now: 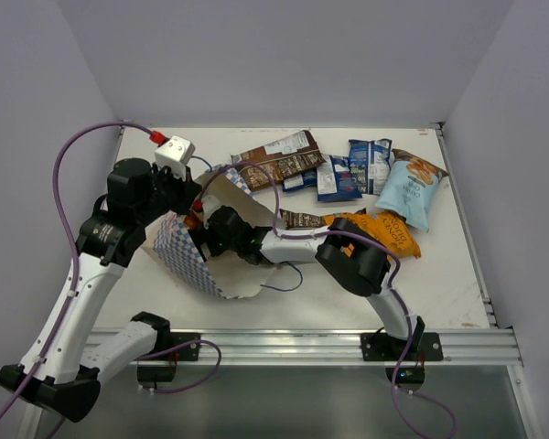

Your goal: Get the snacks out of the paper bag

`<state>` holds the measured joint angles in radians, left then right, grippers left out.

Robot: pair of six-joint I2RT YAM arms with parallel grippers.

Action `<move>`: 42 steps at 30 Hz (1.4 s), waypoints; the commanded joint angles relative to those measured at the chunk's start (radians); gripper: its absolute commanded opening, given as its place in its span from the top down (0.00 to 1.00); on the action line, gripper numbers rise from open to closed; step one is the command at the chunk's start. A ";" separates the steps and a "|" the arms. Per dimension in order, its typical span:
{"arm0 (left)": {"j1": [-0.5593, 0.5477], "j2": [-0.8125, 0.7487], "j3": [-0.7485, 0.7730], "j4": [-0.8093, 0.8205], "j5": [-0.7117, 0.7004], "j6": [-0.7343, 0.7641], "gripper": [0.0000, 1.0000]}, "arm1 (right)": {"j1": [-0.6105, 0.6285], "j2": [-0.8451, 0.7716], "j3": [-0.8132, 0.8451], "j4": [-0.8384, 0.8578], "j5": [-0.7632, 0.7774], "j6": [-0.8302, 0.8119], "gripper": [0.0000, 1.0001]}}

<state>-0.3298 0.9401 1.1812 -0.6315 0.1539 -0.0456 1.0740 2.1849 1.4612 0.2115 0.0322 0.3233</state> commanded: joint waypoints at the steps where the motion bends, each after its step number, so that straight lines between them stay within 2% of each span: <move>1: -0.009 -0.008 0.067 0.110 0.144 -0.039 1.00 | -0.003 0.048 0.019 0.059 -0.026 -0.067 0.01; 3: -0.009 -0.006 0.070 0.110 0.148 -0.036 1.00 | -0.003 0.067 0.030 0.068 -0.026 -0.087 0.01; 6: -0.009 -0.001 0.069 0.108 0.153 -0.037 1.00 | -0.003 0.081 0.060 0.045 -0.026 -0.110 0.12; 9: -0.009 0.002 0.066 0.108 0.156 -0.037 1.00 | -0.003 0.082 0.044 0.063 -0.026 -0.130 0.45; 10: -0.009 0.002 0.066 0.108 0.154 -0.037 1.00 | -0.003 0.072 0.033 0.075 -0.026 -0.135 0.64; 12: -0.009 0.003 0.064 0.107 0.148 -0.034 1.00 | -0.003 0.062 0.015 0.100 -0.026 -0.147 0.79; 13: -0.009 0.003 0.063 0.107 0.141 -0.033 1.00 | -0.003 0.058 0.010 0.103 -0.026 -0.150 0.90; 15: -0.009 0.002 0.060 0.105 0.130 -0.028 1.00 | -0.003 0.039 -0.011 0.123 -0.026 -0.159 0.99; 18: -0.009 -0.001 0.052 0.098 0.092 -0.019 1.00 | -0.003 0.010 -0.042 0.152 -0.051 -0.176 1.00; 21: -0.009 0.002 0.046 0.075 -0.017 -0.010 1.00 | -0.003 -0.042 -0.077 0.164 -0.051 -0.190 1.00; 25: -0.009 0.023 0.028 0.046 -0.263 -0.008 1.00 | -0.002 -0.149 -0.136 0.161 -0.045 -0.219 1.00; 30: -0.009 0.066 0.049 0.021 -0.444 -0.037 1.00 | -0.005 -0.328 -0.229 0.158 -0.034 -0.273 1.00; 36: -0.008 0.080 0.052 0.026 -0.458 -0.043 1.00 | -0.008 -0.490 -0.259 0.137 0.046 -0.368 1.00; 42: -0.008 0.086 0.034 0.016 -0.491 -0.053 1.00 | -0.037 -0.643 -0.179 0.062 0.087 -0.438 1.00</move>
<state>-0.3351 1.0218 1.1992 -0.6304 -0.2844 -0.0696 1.0592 1.6363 1.2011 0.2737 0.0692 -0.0483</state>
